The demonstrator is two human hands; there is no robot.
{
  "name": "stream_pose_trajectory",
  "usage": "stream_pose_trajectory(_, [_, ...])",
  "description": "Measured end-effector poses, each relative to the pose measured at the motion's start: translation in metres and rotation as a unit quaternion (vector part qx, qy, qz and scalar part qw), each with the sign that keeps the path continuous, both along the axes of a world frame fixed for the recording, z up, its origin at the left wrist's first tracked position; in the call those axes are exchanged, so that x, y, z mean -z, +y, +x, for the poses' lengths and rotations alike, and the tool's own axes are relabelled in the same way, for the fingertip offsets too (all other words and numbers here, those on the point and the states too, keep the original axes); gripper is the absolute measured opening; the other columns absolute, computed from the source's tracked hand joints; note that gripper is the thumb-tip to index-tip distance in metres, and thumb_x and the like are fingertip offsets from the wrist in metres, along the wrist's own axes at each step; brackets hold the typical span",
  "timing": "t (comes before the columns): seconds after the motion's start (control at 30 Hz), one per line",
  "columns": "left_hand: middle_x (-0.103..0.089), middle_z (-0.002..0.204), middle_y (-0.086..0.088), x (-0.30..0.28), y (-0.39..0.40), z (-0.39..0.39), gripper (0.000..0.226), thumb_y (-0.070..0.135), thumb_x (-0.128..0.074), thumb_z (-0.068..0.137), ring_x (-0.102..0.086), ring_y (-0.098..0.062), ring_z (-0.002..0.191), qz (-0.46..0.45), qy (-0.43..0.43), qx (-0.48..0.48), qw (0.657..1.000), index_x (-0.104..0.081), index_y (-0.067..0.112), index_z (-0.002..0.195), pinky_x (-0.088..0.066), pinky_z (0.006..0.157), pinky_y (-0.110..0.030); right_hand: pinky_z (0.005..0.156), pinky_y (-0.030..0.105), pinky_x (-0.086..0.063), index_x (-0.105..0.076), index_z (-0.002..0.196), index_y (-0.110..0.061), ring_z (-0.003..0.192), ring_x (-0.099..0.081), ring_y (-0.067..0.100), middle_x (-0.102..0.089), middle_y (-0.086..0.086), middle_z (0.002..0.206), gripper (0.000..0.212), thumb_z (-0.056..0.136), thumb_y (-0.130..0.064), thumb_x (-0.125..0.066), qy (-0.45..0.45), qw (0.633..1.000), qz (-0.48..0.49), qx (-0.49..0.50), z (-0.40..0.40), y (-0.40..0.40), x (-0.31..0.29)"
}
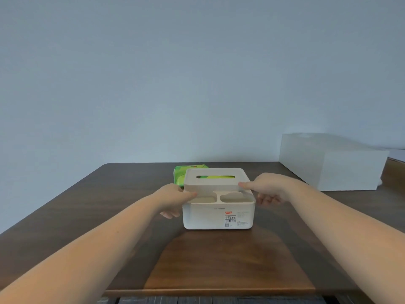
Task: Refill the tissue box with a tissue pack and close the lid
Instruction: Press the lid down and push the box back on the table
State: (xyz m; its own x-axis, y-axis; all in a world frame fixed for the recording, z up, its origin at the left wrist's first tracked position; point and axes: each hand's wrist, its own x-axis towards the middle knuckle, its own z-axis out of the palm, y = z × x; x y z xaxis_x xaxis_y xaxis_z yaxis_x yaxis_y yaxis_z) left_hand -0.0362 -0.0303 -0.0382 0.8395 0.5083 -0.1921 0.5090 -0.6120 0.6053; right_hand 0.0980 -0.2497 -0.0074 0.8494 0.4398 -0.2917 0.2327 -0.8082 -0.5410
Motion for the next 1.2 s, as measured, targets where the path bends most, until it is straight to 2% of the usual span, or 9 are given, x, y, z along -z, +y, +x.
stream_pose_trajectory(0.1, [-0.076,0.094,-0.019,-0.003,-0.006,-0.005,0.040,0.028,-0.045,0.090,-0.075,-0.027,0.078,-0.013,-0.021,-0.024,0.999,-0.067,-0.001,0.106,-0.062,0.073,-0.033,0.046,0.023,-0.027,-0.061,0.105,-0.002,0.057,-0.047,0.024,-0.065,0.010,0.072,0.040,0.087,-0.038,-0.061,0.001,1.000,-0.024,-0.012,-0.008,-0.010,-0.002])
stream_pose_trajectory(0.2, [-0.078,0.082,-0.019,-0.002,-0.012,-0.004,0.038,0.013,-0.039,0.082,-0.077,-0.029,0.075,0.010,-0.032,-0.047,0.998,-0.070,-0.007,0.092,-0.063,0.078,-0.038,0.039,0.017,-0.025,-0.063,0.084,-0.002,0.045,-0.043,0.019,-0.065,0.012,0.069,0.015,0.086,-0.016,-0.056,0.014,1.000,-0.004,-0.002,-0.017,-0.010,0.003])
stream_pose_trajectory(0.37, [-0.073,0.062,-0.013,0.000,-0.018,0.001,0.024,0.008,-0.036,0.077,-0.074,-0.028,0.063,0.057,-0.032,-0.052,0.996,-0.057,0.005,0.068,-0.062,0.081,-0.036,0.041,0.020,-0.028,-0.061,0.056,0.000,0.037,-0.037,0.018,-0.062,0.018,0.065,0.027,0.079,0.003,-0.046,-0.037,0.999,-0.005,0.011,-0.025,0.002,0.009])
stream_pose_trajectory(0.57, [-0.063,0.052,-0.004,0.000,-0.024,0.007,0.025,0.005,-0.040,0.077,-0.064,-0.027,0.061,0.155,-0.035,-0.061,0.985,-0.043,0.010,0.053,-0.054,0.069,-0.029,0.045,0.023,-0.032,-0.058,0.054,0.000,0.038,-0.040,0.021,-0.056,0.015,0.052,0.027,0.076,0.008,-0.044,-0.071,0.997,0.013,0.027,-0.020,0.003,0.014])
stream_pose_trajectory(0.67, [-0.067,0.056,-0.005,-0.001,-0.031,0.019,0.026,0.006,-0.042,0.076,-0.068,-0.028,0.064,0.173,-0.046,-0.053,0.982,-0.045,0.010,0.051,-0.053,0.066,-0.029,0.058,0.030,-0.046,-0.055,0.055,-0.004,0.052,-0.054,0.027,-0.062,0.017,0.063,0.023,0.074,0.008,-0.049,-0.099,0.994,0.021,0.042,-0.005,-0.003,0.018])
stream_pose_trajectory(0.73, [-0.063,0.050,-0.002,-0.003,-0.038,0.032,0.027,0.006,-0.042,0.076,-0.067,-0.026,0.064,0.177,-0.048,-0.047,0.982,-0.046,0.011,0.050,-0.047,0.056,-0.026,0.062,0.034,-0.051,-0.053,0.057,-0.005,0.060,-0.057,0.030,-0.062,0.017,0.069,0.021,0.074,0.008,-0.051,-0.109,0.991,0.040,0.060,0.008,-0.010,0.019])
stream_pose_trajectory(0.87, [-0.060,0.049,0.000,-0.005,-0.056,0.070,0.027,0.005,-0.041,0.078,-0.065,-0.026,0.062,0.163,-0.053,-0.037,0.985,-0.049,0.012,0.053,-0.044,0.056,-0.025,0.057,0.029,-0.046,-0.053,0.054,-0.008,0.057,-0.058,0.029,-0.064,0.015,0.066,0.023,0.076,0.000,-0.057,-0.146,0.984,0.045,0.096,0.043,-0.028,0.019])
stream_pose_trajectory(1.03, [-0.070,0.061,-0.007,-0.005,-0.074,0.130,0.020,0.005,-0.046,0.077,-0.073,-0.029,0.084,0.161,-0.080,-0.021,0.984,-0.048,0.011,0.058,-0.048,0.065,-0.030,0.054,0.029,-0.042,-0.053,0.055,-0.008,0.054,-0.056,0.028,-0.063,0.014,0.064,0.022,0.076,-0.007,-0.061,-0.151,0.978,0.059,0.129,0.100,-0.044,0.023])
stream_pose_trajectory(1.2, [-0.069,0.077,-0.012,-0.005,-0.079,0.196,0.021,0.005,-0.046,0.076,-0.066,-0.032,0.082,0.173,-0.112,-0.015,0.978,-0.041,0.012,0.057,-0.038,0.054,-0.028,0.053,0.028,-0.036,-0.049,0.059,-0.008,0.061,-0.052,0.028,-0.053,0.011,0.060,0.023,0.081,-0.004,-0.055,-0.146,0.975,0.065,0.155,0.153,-0.053,0.025])
